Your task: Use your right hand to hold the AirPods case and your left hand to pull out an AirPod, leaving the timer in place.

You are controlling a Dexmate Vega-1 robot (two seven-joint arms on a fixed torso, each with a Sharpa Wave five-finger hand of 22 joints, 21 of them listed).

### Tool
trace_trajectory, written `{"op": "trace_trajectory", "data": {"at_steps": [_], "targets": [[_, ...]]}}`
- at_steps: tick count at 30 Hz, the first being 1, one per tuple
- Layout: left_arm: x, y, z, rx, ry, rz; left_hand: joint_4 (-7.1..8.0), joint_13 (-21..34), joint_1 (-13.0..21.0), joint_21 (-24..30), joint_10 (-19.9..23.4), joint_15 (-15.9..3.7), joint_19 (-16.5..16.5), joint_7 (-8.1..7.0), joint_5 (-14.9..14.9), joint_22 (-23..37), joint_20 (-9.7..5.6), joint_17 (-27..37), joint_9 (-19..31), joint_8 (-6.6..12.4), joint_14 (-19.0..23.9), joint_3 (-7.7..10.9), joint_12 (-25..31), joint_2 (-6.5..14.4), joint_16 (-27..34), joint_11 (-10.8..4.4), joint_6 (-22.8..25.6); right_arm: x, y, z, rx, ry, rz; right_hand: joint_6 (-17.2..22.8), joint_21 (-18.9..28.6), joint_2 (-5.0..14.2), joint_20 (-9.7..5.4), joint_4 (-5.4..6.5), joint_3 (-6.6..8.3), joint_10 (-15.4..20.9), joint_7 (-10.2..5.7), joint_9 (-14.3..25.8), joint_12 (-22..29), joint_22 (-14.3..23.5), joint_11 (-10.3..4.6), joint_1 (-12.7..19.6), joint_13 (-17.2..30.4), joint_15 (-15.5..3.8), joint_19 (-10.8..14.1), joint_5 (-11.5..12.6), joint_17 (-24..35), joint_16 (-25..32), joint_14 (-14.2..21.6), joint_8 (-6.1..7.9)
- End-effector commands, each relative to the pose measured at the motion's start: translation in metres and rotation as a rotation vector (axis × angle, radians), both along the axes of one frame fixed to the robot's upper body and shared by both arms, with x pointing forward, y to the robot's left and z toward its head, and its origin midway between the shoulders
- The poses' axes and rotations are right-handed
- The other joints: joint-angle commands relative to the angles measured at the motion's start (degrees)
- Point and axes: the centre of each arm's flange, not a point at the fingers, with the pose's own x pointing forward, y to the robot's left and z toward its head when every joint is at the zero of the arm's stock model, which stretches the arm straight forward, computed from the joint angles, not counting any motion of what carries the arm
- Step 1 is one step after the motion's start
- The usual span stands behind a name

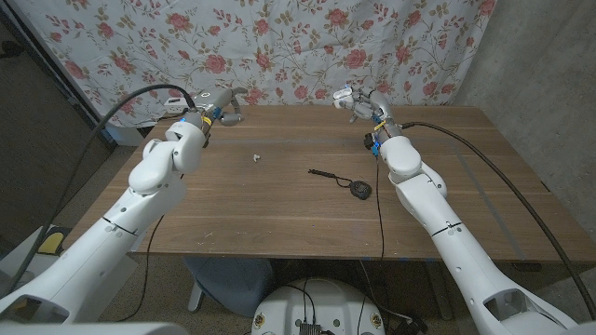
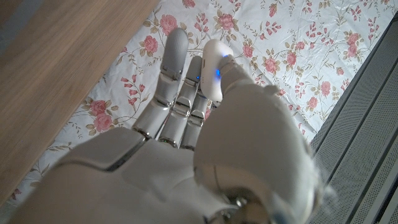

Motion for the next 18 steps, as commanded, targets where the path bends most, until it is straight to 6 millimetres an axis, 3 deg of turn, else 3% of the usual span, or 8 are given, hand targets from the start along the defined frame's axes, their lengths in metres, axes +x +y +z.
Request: {"op": "trace_trajectory", "data": {"at_steps": [1, 18], "targets": [[0.015, 0.015, -0.011, -0.040, 0.057, 0.002, 0.39, 0.06, 0.90, 0.30, 0.43, -1.00, 0.52, -0.09, 0.42, 0.16, 0.04, 0.12, 0.29, 0.01, 1.17, 0.10, 0.46, 1.61, -0.20, -0.37, 0.57, -0.001, 0.004, 0.000, -0.008, -0.003, -0.005, 0.62, 0.20, 0.69, -5.81, 0.01, 0.25, 6.61, -0.09, 0.06, 0.27, 0.09, -6.19, 0.17, 0.68, -9.77, -20.12, 0.22, 0.23, 0.15, 3.15, -0.03], [0.039, 0.028, -0.028, -0.061, 0.136, 0.012, 0.42, -0.09, 0.97, 0.31, 0.33, -1.01, 0.57, 0.06, 0.45, 0.17, 0.01, 0.26, 0.29, 0.05, 1.14, 0.10, 0.65, 1.68, -0.42, -0.37, 0.85, -0.002, 0.013, 0.005, -0.007, -0.011, -0.006, 0.58, 0.34, 0.72, -5.80, 0.03, 0.26, 6.64, -0.04, 0.05, 0.27, 0.09, -6.23, 0.15, 0.68, -9.69, -20.26, 0.32, 0.20, 0.08, 3.14, -0.05]]}}
